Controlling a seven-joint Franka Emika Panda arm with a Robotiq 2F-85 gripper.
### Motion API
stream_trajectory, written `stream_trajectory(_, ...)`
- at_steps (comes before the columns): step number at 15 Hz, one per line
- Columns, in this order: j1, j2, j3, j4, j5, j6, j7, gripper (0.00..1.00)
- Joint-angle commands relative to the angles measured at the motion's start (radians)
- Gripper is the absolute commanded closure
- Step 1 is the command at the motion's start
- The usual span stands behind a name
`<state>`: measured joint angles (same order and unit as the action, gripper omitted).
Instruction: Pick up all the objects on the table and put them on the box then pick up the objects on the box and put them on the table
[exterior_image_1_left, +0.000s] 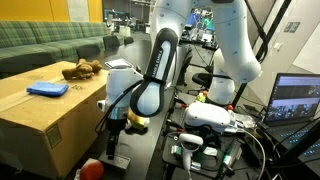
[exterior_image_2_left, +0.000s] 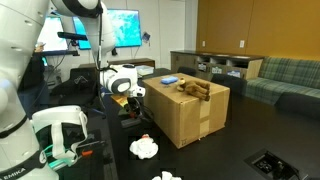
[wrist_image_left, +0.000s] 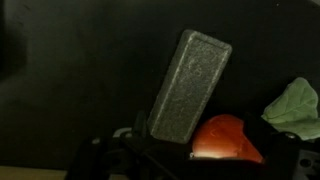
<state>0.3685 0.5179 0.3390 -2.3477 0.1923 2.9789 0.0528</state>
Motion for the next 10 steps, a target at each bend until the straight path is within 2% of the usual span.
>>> stream_trajectory(1, 0.023, -0.024, 0.016, 0.030, -0.044, 0.004, 0.025, 0.00)
stream_trajectory(5, 0.032, 0.028, 0.058, 0.111, -0.041, 0.012, 0.011, 0.00)
stream_trajectory(10, 0.123, 0.092, -0.009, 0.178, -0.064, 0.068, 0.055, 0.00)
